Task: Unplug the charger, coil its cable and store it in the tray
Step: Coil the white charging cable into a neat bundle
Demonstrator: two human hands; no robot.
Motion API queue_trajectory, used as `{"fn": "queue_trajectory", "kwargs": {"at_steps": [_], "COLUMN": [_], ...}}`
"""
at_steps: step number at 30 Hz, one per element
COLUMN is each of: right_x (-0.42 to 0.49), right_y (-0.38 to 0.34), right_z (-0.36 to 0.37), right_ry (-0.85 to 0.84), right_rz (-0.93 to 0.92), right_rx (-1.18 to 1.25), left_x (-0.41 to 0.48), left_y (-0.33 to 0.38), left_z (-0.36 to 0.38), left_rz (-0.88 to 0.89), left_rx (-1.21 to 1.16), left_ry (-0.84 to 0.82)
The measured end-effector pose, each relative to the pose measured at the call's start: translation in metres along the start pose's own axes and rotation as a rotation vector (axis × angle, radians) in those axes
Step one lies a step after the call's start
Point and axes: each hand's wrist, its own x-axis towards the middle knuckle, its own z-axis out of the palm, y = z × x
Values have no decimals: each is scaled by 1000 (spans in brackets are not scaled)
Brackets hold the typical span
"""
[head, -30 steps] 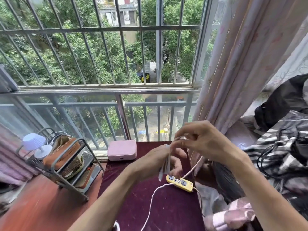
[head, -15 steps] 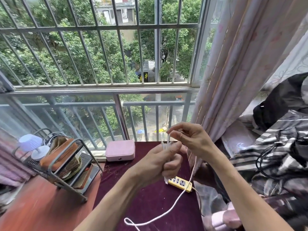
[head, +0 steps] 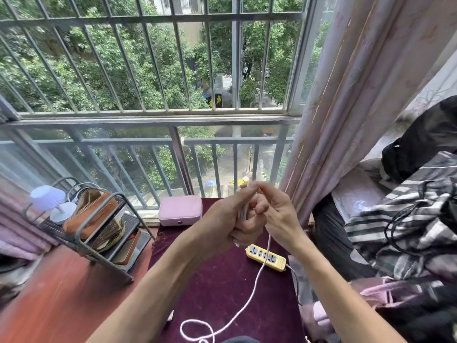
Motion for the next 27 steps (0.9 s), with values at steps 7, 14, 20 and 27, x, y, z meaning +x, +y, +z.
{"fn": "queue_trajectory", "kwargs": {"at_steps": [7, 14, 20, 27], "right_x": [-13, -54, -64, -57], "right_y": [23, 12, -13, -46], "right_z": [26, 26, 11, 1], "right_ry": [-52, -220, -340, -317], "right_rz": [109, 75, 93, 92], "right_rx": [-222, -442, -696, -907], "left_x": [0, 8, 16, 17], "left_y": [14, -2, -25, -36], "left_z": [-14, -56, -66, -86], "left_rz": [175, 107, 44, 9], "left_rx": [66, 159, 91, 724], "left_ry": [50, 190, 204, 514]}}
